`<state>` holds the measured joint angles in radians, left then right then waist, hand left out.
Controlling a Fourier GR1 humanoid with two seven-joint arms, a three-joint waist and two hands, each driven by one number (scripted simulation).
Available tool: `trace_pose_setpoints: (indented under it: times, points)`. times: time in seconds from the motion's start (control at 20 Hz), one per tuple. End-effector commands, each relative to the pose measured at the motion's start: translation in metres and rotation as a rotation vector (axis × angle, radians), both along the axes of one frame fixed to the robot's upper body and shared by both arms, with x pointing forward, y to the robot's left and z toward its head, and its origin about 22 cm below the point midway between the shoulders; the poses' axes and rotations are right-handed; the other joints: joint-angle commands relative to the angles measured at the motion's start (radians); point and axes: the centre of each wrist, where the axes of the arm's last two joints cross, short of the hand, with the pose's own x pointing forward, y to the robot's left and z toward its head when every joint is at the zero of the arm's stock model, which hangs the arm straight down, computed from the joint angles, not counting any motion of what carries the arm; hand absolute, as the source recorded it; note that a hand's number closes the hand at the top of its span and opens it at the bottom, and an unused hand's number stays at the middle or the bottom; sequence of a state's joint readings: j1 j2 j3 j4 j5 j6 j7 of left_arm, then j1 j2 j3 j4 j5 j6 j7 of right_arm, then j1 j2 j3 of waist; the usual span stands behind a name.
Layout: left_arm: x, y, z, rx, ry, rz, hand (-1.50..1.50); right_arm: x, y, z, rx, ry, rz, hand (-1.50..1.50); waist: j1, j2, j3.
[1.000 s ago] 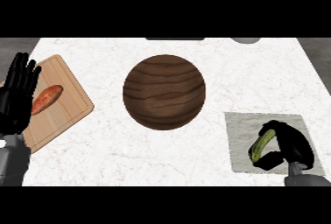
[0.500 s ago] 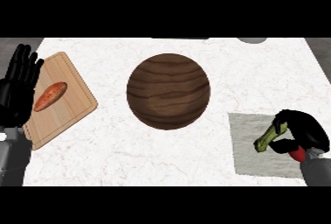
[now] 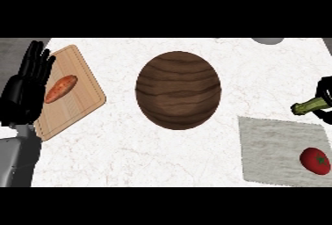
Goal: Pick the squash from the placemat and place it in the bowl
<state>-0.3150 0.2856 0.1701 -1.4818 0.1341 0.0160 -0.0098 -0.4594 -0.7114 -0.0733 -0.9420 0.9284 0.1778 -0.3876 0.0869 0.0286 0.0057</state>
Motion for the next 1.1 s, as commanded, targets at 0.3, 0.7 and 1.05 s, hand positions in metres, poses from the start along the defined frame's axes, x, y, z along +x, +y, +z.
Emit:
trace_pose_setpoints:
  times: [0.3, 0.7, 1.05]
  points:
    - [0.001, 0.005, -0.001, 0.004, 0.013, 0.021, 0.00, 0.038, -0.033, 0.083, 0.230, -0.206, 0.270, 1.50, -0.028, -0.012, -0.003]
    - [-0.005, 0.015, -0.010, -0.025, 0.031, 0.062, 0.00, 0.074, 0.008, 0.128, 0.499, -0.224, 0.465, 1.50, -0.061, -0.025, -0.006]
    - [-0.009, 0.007, -0.016, -0.019, 0.038, 0.051, 0.00, 0.105, 0.074, 0.149, 0.612, -0.116, 0.533, 1.50, -0.067, -0.027, -0.006]
